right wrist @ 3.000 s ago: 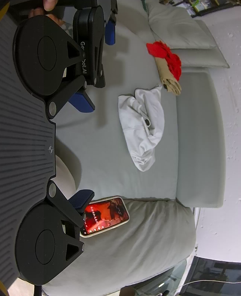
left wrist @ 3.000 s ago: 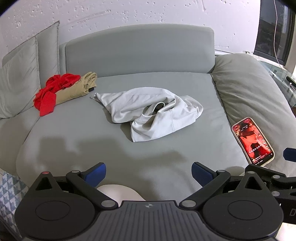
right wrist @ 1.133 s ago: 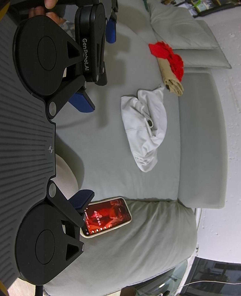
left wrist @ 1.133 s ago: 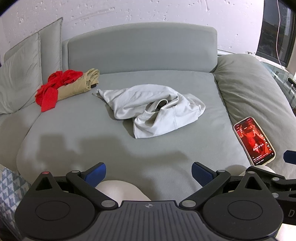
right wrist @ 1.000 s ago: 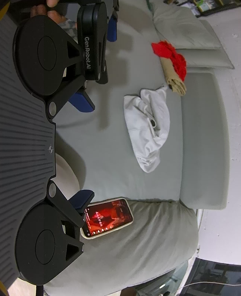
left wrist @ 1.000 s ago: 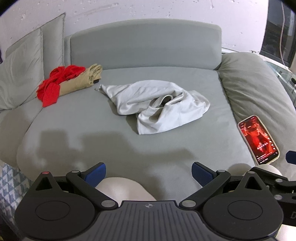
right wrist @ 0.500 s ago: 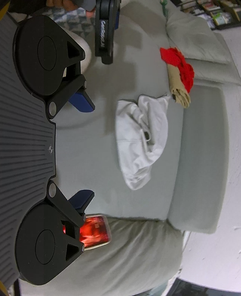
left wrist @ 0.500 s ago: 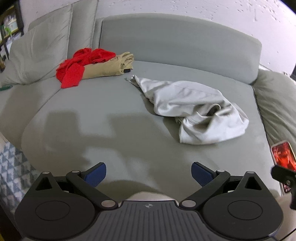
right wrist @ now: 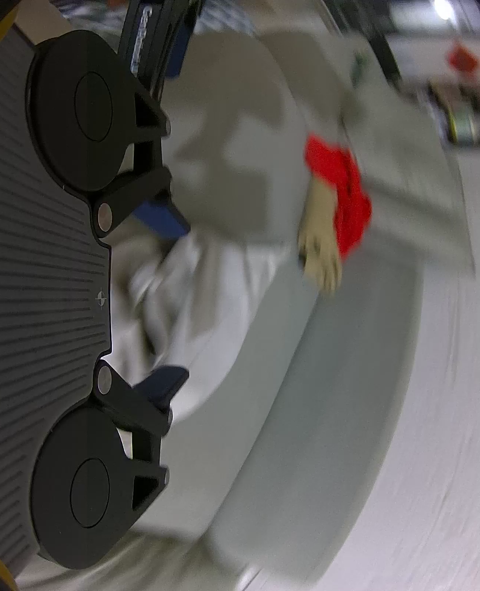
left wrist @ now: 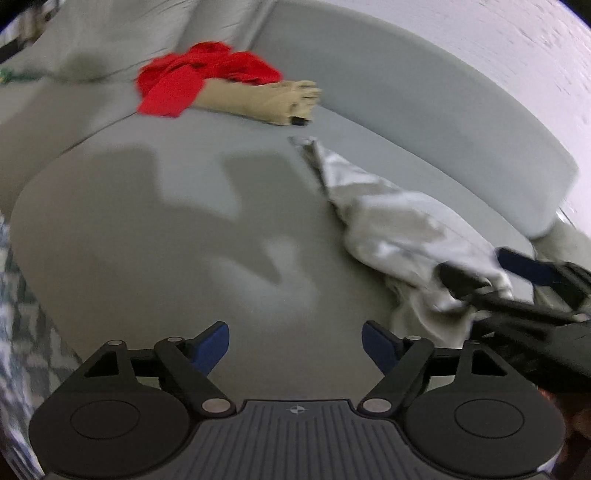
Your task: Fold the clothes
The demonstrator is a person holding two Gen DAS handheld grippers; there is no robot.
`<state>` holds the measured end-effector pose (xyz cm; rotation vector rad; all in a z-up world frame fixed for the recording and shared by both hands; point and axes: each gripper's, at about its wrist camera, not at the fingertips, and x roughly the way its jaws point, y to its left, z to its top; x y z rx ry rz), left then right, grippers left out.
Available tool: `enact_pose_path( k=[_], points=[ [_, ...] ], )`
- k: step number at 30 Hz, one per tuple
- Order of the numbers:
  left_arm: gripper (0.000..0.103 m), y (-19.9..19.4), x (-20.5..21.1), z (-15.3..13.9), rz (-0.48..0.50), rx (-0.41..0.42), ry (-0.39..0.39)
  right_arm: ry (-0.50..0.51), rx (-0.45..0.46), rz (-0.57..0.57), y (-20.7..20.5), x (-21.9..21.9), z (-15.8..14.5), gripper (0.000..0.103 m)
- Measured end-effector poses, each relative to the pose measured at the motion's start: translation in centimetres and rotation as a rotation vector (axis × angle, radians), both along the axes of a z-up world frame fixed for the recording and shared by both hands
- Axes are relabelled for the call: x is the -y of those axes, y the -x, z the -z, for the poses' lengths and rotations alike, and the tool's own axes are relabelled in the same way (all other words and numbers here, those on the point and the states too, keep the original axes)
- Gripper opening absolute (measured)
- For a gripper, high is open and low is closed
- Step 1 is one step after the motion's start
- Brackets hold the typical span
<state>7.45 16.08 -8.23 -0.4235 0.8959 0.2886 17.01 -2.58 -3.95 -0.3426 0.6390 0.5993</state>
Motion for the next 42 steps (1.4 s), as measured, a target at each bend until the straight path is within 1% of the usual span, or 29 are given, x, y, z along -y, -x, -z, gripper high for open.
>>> enact_pose_path(
  k=[1, 2, 3, 5, 8, 10, 12, 13, 14, 15, 16, 18, 21, 22, 25, 28, 29, 31, 32, 34, 35, 36, 37, 41, 42],
  points=[
    [0.074, -0.4, -0.6, 0.6, -0.015, -0.008, 0.018, 0.015, -0.001, -0.056, -0.6, -1.3, 0.5, 0.068],
    [0.071, -0.8, -1.2, 1.2, -0.029, -0.017, 0.037, 0.055, -0.007, -0.105, -1.1, -2.7, 1.4, 0.065],
    [0.070, -1.2, -1.8, 1.8, -0.045, -0.024, 0.055, 0.095, -0.013, -0.136, -1.6, -3.9, 2.4, 0.063],
    [0.069, -2.0, -2.9, 3.0, -0.082, -0.029, 0.086, 0.162, -0.016, -0.172, -2.5, -5.7, 4.2, 0.063],
    [0.070, -3.2, -3.6, 3.4, -0.100, 0.006, 0.067, 0.238, -0.013, -0.203, -3.3, -7.6, 6.4, 0.063],
    [0.070, -4.0, -4.0, 3.2, -0.121, 0.010, 0.071, 0.292, 0.035, -0.223, -3.2, -8.6, 7.7, 0.064],
    [0.070, -4.2, -4.2, 3.0, -0.128, 0.014, 0.084, 0.359, 0.119, -0.234, -3.1, -9.2, 8.9, 0.063],
    [0.070, -4.2, -4.3, 3.0, -0.130, 0.016, 0.088, 0.392, 0.162, -0.239, -3.0, -9.5, 9.5, 0.057],
    [0.070, -4.0, -4.2, 2.8, -0.130, 0.018, 0.091, 0.424, 0.202, -0.242, -3.0, -9.7, 10.0, 0.049],
    [0.070, -3.8, -4.1, 2.7, -0.129, 0.020, 0.093, 0.433, 0.222, -0.226, -3.4, -9.8, 10.0, 0.025],
    [0.070, -3.6, -4.0, 2.6, -0.127, 0.023, 0.098, 0.371, 0.199, -0.175, -4.1, -9.0, 8.8, 0.005],
    [0.070, -2.9, -3.7, 2.2, -0.118, 0.037, 0.106, 0.248, 0.152, -0.074, -5.4, -7.4, 6.4, 0.005],
    [0.070, -2.5, -2.5, 1.4, -0.065, 0.071, 0.108, 0.057, 0.082, 0.081, -7.3, -4.9, 2.7, 0.004],
    [0.070, -2.2, -2.0, 1.0, -0.045, 0.083, 0.108, -0.049, 0.067, 0.159, -7.7, -2.7, 0.7, 0.004],
    [0.070, -1.8, -0.1, 0.2, 0.034, 0.123, 0.122, -0.337, 0.061, 0.436, -8.2, 6.3, -5.0, 0.004],
    [0.070, -1.4, 1.9, 0.2, 0.105, 0.132, 0.160, -0.524, 0.019, 0.727, -7.3, 16.6, -6.8, 0.004],
    [0.070, -1.6, 2.4, 0.5, 0.119, 0.125, 0.175, -0.524, -0.011, 0.820, -6.8, 19.7, -6.4, 0.004],
    [0.069, -2.0, 3.6, 0.9, 0.140, 0.100, 0.207, -0.470, -0.075, 0.951, -5.8, 23.9, -4.6, 0.004],
    [0.069, -2.3, 4.2, 1.1, 0.151, 0.088, 0.224, -0.444, -0.126, 0.994, -5.4, 25.6, -3.5, 0.004],
    [0.067, -2.9, 5.2, 1.3, 0.169, 0.072, 0.265, -0.436, -0.231, 1.060, -4.3, 28.6, -1.2, 0.004],
    [0.066, -3.2, 5.6, 1.4, 0.177, 0.067, 0.288, -0.444, -0.263, 1.074, -4.0, 29.4, -0.3, 0.004],
    [0.065, -3.6, 6.1, 1.4, 0.185, 0.063, 0.314, -0.457, -0.276, 1.076, -3.4, 29.9, 0.2, 0.003],
    [0.063, -4.2, 6.4, 1.5, 0.188, 0.060, 0.357, -0.469, -0.289, 1.078, -2.9, 30.4, 0.7, 0.003],
    [0.059, -7.5, 8.2, 1.4, 0.185, 0.080, 0.585, -0.520, -0.320, 1.065, -1.9, 30.9, 1.9, 0.003],
    [0.059, -8.9, 8.7, 1.3, 0.183, 0.083, 0.625, -0.529, -0.325, 1.058, -1.9, 30.8, 2.2, 0.003]
  ],
)
